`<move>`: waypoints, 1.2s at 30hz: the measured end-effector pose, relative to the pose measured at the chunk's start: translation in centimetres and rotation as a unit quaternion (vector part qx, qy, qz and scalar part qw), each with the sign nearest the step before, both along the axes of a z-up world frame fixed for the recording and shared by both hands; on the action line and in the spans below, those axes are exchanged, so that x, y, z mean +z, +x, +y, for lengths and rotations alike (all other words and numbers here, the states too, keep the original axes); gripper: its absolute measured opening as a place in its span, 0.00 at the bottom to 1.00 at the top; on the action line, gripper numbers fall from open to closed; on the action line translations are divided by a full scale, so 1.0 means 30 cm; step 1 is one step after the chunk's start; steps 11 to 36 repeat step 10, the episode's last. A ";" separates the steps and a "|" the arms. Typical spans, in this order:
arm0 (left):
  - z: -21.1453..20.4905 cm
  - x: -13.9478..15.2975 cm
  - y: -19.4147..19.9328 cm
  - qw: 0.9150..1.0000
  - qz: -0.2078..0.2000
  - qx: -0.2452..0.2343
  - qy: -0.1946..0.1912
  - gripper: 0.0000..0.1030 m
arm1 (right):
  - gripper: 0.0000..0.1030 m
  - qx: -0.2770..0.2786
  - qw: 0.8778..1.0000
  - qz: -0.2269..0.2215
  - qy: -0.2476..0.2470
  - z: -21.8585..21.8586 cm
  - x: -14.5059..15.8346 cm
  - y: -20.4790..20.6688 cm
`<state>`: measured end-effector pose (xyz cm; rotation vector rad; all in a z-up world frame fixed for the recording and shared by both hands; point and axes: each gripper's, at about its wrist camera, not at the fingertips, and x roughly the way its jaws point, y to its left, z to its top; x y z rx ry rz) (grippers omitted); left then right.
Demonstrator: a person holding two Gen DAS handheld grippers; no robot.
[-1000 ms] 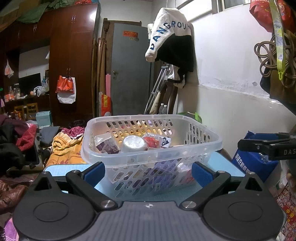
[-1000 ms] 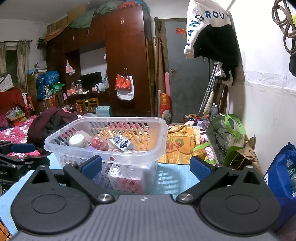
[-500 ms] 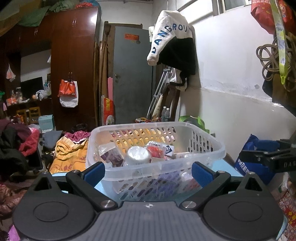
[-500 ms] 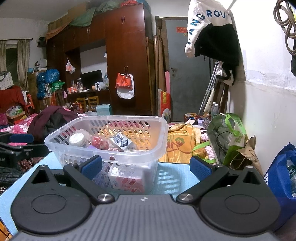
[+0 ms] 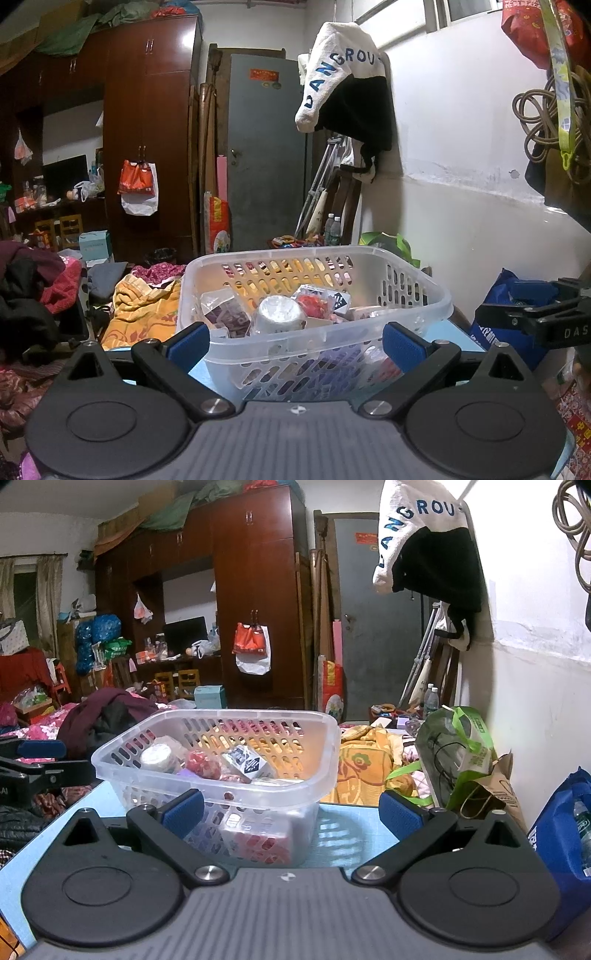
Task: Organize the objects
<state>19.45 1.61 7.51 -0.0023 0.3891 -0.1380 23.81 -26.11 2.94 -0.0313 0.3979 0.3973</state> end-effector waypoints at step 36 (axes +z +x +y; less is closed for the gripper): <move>0.000 -0.002 -0.001 1.000 -0.001 -0.006 0.002 0.98 | 1.00 0.001 1.000 0.000 0.000 -0.001 0.000 0.000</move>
